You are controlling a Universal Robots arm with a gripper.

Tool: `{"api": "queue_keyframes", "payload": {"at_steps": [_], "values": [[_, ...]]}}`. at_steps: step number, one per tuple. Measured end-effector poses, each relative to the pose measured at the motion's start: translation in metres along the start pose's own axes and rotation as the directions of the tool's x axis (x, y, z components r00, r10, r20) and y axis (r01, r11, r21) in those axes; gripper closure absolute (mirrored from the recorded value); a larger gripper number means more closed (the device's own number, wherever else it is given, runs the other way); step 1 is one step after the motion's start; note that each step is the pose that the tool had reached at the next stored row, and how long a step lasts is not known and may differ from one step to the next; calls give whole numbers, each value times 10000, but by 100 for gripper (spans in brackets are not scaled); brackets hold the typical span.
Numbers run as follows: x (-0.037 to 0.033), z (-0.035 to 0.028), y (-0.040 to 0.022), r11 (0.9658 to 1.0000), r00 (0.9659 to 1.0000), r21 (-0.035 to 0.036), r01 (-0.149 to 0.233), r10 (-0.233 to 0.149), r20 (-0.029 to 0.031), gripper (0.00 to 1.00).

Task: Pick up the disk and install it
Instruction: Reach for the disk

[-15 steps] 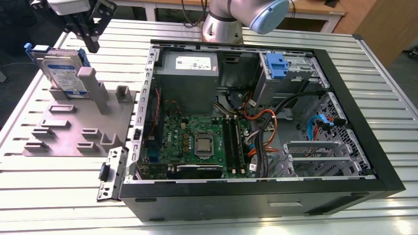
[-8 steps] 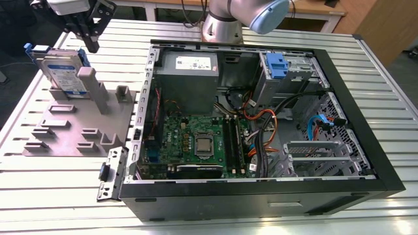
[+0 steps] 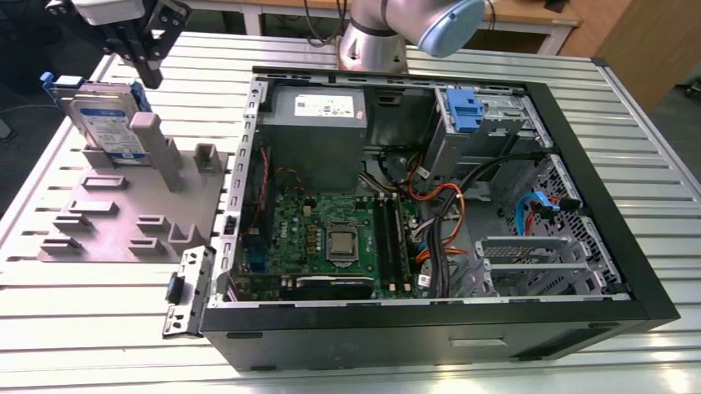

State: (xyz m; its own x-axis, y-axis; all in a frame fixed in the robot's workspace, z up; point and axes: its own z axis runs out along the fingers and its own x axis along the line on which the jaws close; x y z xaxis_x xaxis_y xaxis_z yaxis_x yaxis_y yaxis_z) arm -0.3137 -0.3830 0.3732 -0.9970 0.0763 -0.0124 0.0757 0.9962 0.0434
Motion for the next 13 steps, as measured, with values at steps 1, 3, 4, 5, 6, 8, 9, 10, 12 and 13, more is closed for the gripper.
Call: {"api": "queue_keyframes", "payload": {"at_steps": [1,3,4,5,6,8,9,10,12,13], "values": [[10,0,-1,10000,10000,0,0,0,0,89],[29,0,-2,10000,10000,0,-1,1,1,89],[41,1,-3,10000,10000,-1,0,0,0,89],[54,1,-4,10000,10000,0,0,0,1,89],[66,1,-5,10000,10000,0,0,0,0,89],[94,2,-7,10000,10000,-1,0,0,1,89],[109,2,-8,10000,10000,0,0,0,1,89],[123,2,-9,10000,10000,0,0,0,0,89],[149,2,-11,10000,10000,0,0,0,0,89],[152,3,-11,10000,10000,0,0,0,0,89]]}}
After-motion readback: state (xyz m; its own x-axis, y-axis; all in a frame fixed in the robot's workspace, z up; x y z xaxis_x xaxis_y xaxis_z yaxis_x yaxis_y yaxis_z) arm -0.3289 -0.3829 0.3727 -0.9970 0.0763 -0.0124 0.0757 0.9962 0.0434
